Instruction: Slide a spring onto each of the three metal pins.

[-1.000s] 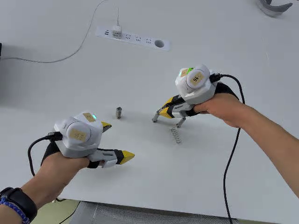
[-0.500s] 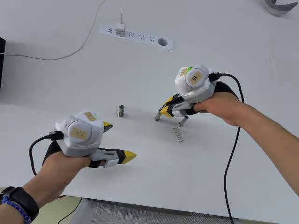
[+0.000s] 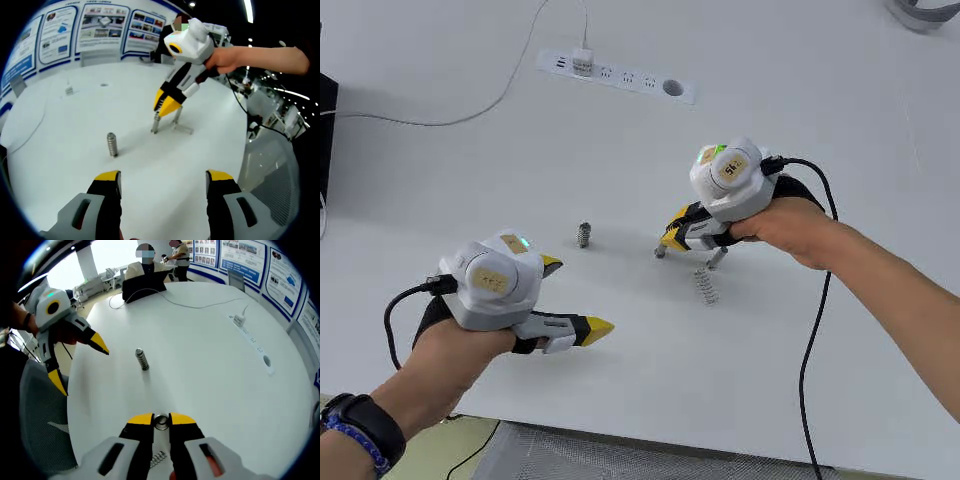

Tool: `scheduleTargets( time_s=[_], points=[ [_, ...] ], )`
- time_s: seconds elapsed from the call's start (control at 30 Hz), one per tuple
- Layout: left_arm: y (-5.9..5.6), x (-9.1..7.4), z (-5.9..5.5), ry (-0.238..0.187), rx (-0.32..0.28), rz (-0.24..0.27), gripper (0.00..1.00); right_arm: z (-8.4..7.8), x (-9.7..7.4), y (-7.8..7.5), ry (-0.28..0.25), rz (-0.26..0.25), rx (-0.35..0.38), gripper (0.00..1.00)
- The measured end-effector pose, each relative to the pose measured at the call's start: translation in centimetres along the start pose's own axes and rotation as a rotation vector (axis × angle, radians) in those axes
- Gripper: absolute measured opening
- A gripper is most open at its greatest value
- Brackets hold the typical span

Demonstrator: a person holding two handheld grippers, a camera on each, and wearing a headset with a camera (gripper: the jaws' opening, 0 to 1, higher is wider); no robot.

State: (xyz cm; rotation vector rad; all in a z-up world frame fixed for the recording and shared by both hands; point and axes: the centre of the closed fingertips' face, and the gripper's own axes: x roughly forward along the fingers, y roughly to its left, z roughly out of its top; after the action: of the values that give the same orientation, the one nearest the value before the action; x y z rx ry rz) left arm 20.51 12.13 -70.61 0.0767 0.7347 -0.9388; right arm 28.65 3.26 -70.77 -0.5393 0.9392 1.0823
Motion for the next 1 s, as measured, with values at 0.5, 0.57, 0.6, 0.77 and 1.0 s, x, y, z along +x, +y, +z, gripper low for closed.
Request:
scheduleTargets(
  time_s=[0.5,0.57,0.6,0.77,1.0],
  points=[
    [-0.1,0.0,-0.6,0.010,-0.013,0.000,0.70,-0.9,1.5,-0.2,0.022,0.002,-0.011,0.13],
    [0.0,0.0,-0.6,0.010,-0.013,0.001,0.70,-1.0,1.8,-0.2,0.022,0.003,-0.012,0.13],
    [0.0,0.0,-0.6,0.011,-0.013,0.000,0.70,-1.0,1.9,-0.2,0.023,0.004,-0.012,0.13],
    [0.1,-0.1,-0.6,0.010,-0.015,0.003,0.70,-1.4,2.5,-0.4,0.026,0.003,-0.013,0.13],
    [0.2,-0.2,-0.7,0.013,-0.016,0.007,0.70,-1.8,3.3,-1.0,0.025,0.003,-0.008,0.13]
  ],
)
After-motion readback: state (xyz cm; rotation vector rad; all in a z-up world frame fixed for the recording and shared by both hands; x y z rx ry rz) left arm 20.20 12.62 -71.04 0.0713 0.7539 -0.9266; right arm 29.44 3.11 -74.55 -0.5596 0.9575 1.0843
